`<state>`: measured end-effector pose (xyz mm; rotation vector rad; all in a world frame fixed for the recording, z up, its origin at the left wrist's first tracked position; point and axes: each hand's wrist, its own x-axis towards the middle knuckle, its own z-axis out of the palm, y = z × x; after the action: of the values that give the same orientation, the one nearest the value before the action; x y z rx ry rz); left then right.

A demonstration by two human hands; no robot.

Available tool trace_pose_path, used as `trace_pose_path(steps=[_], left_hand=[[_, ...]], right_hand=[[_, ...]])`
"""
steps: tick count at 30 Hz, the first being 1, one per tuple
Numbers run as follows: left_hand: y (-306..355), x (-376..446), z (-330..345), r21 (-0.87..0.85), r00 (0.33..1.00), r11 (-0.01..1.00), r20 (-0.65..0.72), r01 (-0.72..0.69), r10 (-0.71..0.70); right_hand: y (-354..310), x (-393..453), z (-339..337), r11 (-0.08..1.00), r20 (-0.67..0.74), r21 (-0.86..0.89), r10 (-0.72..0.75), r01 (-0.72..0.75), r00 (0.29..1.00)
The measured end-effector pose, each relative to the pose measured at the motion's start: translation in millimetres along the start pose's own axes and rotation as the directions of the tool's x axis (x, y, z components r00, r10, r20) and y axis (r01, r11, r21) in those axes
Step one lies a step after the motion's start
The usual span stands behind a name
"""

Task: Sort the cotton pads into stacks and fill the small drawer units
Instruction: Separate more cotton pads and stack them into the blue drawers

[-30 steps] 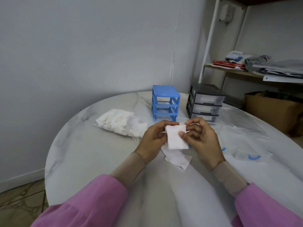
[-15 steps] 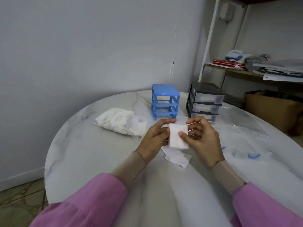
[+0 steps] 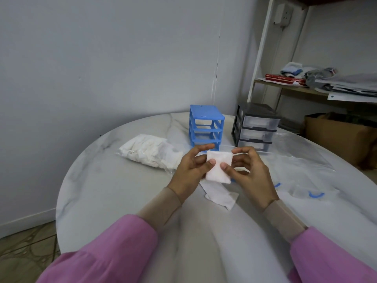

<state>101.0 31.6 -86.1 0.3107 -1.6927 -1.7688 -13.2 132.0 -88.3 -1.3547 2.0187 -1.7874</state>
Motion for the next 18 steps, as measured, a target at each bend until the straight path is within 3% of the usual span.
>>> trace_pose_path(steps=[4,10,14,18], left_hand=[[0,2,-2,-0.044,0.999,0.999,-0.045,-0.021,0.019],[-4,6,-6,0.061,0.986,0.995,-0.142,-0.08,0.088],[-9,10,-8,0.129,0.988,0.989,-0.126,-0.07,0.086],[-14,8,-6,0.409,0.988,0.904,-0.036,-0.122,0.15]], right_hand=[[-1,-1,2,0.998,0.071,0.059,0.03,-0.035,0.997],[-2,4,-7,0.999,0.015,0.034,-0.012,0.011,1.0],[0,10,-16,0.998,-0.024,0.04,-0.042,0.043,0.999],[3,19,-23,0.997,-0.078,0.056,-0.056,0.061,0.995]])
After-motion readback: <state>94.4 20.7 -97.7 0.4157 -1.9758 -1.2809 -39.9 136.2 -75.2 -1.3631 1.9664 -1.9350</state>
